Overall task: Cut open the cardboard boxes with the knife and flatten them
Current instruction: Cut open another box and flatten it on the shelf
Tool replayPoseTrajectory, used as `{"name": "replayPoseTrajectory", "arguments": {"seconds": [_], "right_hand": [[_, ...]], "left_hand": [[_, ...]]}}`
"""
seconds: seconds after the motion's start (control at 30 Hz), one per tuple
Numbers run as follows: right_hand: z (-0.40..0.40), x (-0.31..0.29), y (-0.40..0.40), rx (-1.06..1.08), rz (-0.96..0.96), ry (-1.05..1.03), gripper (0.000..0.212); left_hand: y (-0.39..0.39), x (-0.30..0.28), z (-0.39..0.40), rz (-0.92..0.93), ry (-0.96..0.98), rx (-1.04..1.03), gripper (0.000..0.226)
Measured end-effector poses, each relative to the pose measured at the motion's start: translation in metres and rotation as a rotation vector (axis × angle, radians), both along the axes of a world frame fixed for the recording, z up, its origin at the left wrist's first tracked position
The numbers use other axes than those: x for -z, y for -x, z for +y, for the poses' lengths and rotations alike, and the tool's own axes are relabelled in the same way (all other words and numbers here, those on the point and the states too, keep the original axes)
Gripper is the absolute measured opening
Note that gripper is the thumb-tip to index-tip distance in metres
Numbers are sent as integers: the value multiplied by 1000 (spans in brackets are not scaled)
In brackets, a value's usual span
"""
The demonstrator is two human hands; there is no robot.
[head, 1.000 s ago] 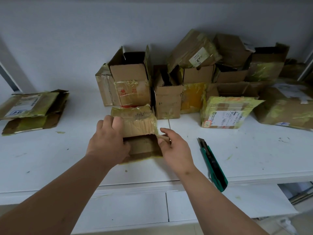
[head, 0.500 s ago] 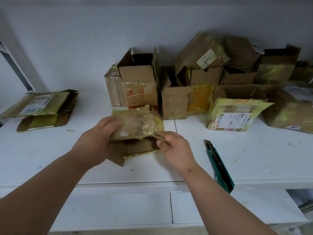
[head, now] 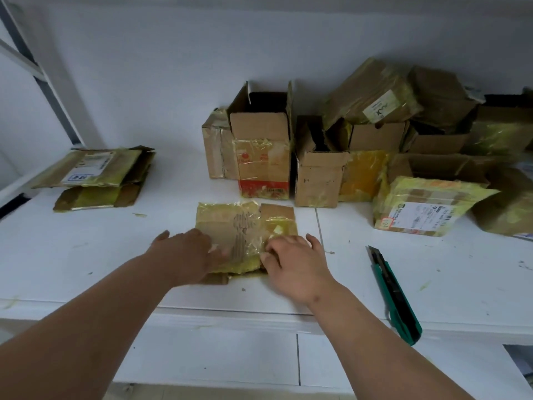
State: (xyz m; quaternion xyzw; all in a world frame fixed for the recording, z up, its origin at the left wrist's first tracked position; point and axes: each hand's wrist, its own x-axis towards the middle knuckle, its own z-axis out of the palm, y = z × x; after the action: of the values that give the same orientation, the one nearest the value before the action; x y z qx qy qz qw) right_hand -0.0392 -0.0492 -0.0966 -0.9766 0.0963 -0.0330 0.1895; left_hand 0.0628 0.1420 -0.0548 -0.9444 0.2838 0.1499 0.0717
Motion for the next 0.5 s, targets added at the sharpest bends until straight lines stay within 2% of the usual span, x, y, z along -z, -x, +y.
{"name": "replayPoseTrajectory", "arguments": {"seconds": [0.07, 0.17, 0.23, 0.3, 0.33, 0.43, 0.5], "right_hand": [[2, 2, 0, -8, -16, 43, 34], [1, 4, 3, -60, 20, 135, 54], [-1, -3, 0, -87, 28, 137, 71], [-5, -12, -8, -116, 28, 120, 90], [-6, -14, -13, -137, 33, 115, 92], [-8, -3, -22, -205, 177, 100, 73], [-10, 6, -24, -219, 281, 100, 62]], "left_hand": [[5, 9, -10, -107, -84, 26, 66], [11, 16, -20, -123, -231, 83, 73], [5, 12, -23, -119, -212, 82, 75], [-2, 12, -25, -99, -109, 99, 78], [-5, 13, -27, -69, -35, 114, 80], [-11, 24, -32, 122, 129, 95, 98], [-18, 30, -31, 212, 187, 49, 94]]}}
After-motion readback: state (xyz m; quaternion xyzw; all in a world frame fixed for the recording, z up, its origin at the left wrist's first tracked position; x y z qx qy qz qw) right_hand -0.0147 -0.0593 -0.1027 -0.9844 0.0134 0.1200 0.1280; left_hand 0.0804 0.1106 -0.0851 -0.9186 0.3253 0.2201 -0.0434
